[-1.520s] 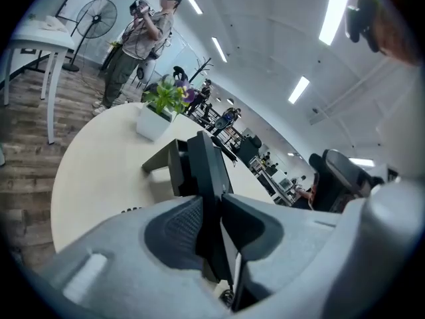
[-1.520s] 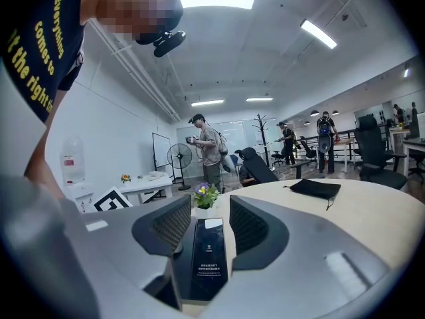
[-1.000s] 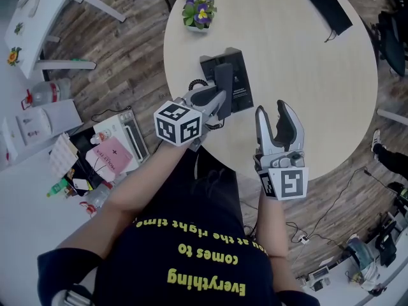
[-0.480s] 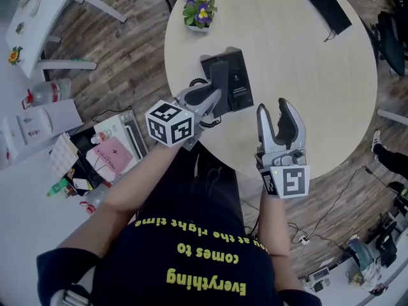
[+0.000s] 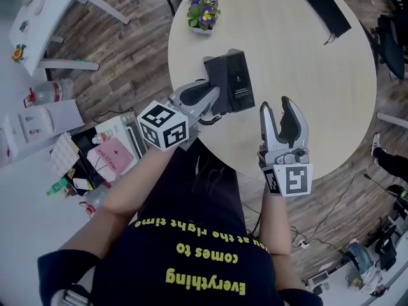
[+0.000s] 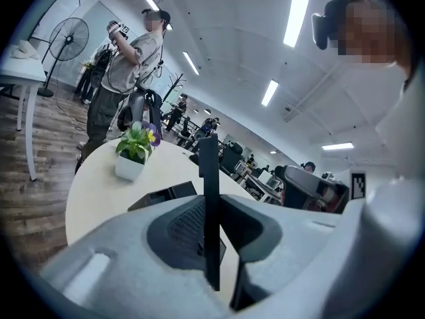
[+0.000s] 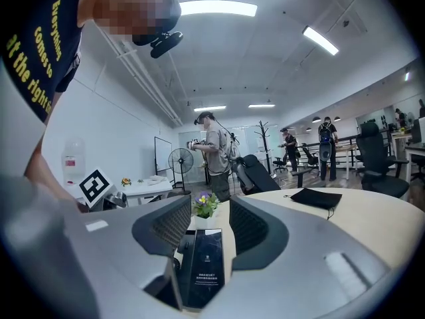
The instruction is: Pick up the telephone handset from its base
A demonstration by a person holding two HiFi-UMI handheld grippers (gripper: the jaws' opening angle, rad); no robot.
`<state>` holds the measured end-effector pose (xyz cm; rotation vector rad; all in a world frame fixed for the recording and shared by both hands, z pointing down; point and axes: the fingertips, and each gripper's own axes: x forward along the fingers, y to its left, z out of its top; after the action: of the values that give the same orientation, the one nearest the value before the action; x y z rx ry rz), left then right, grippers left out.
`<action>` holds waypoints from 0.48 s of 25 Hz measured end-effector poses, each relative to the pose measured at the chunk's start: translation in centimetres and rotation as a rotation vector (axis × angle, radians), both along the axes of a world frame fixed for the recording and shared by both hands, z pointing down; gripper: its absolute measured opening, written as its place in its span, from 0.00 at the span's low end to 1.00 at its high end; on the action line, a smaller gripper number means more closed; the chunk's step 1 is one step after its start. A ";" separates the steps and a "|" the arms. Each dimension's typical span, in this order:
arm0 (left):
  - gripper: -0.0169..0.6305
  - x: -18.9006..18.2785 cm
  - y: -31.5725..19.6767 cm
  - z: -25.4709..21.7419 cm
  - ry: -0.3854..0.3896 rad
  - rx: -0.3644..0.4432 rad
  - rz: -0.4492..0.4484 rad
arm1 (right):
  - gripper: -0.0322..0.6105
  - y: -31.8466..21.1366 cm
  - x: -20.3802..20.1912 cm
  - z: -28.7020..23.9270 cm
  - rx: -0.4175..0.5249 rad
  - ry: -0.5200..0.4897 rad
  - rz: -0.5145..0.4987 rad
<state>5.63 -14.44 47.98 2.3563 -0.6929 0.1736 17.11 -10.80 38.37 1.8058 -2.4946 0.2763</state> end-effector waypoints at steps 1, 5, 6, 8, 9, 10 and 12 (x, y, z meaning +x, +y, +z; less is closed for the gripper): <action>0.14 -0.1 0.0 -0.4 -0.001 0.013 0.001 | 0.35 0.0 0.0 -0.1 0.003 0.000 0.000; 0.14 -0.8 -0.4 -2.4 -0.010 0.078 -0.012 | 0.34 -0.1 -0.3 -0.9 0.021 0.000 -0.007; 0.14 -1.0 -0.6 -2.9 -0.016 0.100 -0.016 | 0.34 -0.2 -0.4 -1.0 0.025 0.000 -0.009; 0.14 -1.3 -0.8 -4.0 -0.025 0.140 -0.021 | 0.33 -0.2 -0.6 -1.4 0.033 0.003 -0.014; 0.14 -1.5 -1.0 -4.4 -0.030 0.155 -0.023 | 0.32 -0.2 -0.7 -1.6 0.036 0.007 -0.016; 0.14 -1.7 -1.1 -4.7 -0.036 0.169 -0.026 | 0.32 -0.2 -0.8 -1.7 0.037 0.014 -0.019; 0.14 -2.1 -1.4 -5.1 -0.053 0.192 -0.034 | 0.32 -0.1 -1.0 -1.8 0.037 0.027 -0.027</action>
<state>3.52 -15.88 42.84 2.5285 -0.8063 0.1614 16.16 -10.93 36.53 1.7754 -2.5201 0.2042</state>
